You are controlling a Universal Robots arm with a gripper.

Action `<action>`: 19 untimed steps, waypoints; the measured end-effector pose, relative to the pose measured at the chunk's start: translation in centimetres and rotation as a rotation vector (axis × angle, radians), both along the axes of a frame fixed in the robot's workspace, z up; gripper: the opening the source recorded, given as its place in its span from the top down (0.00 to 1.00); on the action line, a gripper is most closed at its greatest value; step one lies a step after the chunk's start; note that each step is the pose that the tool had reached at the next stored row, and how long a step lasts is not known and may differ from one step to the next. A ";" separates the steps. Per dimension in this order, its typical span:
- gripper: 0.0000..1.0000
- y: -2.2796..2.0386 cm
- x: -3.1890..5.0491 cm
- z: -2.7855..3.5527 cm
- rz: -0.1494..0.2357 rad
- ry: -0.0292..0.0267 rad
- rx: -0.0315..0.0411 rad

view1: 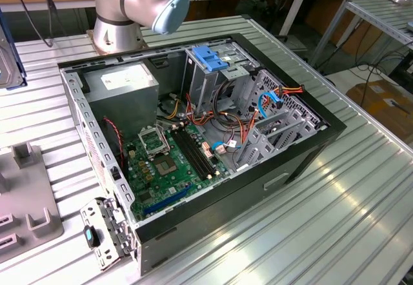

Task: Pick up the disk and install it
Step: 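Pick up the disk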

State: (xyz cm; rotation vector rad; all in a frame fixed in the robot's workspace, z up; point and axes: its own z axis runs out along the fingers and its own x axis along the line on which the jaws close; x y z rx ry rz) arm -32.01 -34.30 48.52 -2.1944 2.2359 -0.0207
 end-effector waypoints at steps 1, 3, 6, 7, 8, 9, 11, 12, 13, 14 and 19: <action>0.65 0.00 0.19 0.00 0.000 0.0000 0.0000; 0.65 0.00 0.43 0.00 0.000 0.0000 0.0000; 0.65 0.00 0.97 0.00 0.000 0.0000 0.0000; 0.65 0.00 1.29 0.00 0.000 -0.0001 0.0000; 0.65 0.00 1.62 0.00 0.000 0.0000 0.0000; 0.65 0.00 1.84 0.00 0.000 0.0000 0.0000; 0.65 0.00 2.23 0.00 0.000 -0.0001 0.0001; 0.65 0.00 2.35 0.00 0.000 0.0000 0.0000; 0.65 0.00 2.58 0.00 0.000 0.0001 0.0000; 0.65 0.00 2.78 0.00 0.000 -0.0001 0.0000; 0.65 0.00 3.12 0.00 0.000 0.0000 0.0000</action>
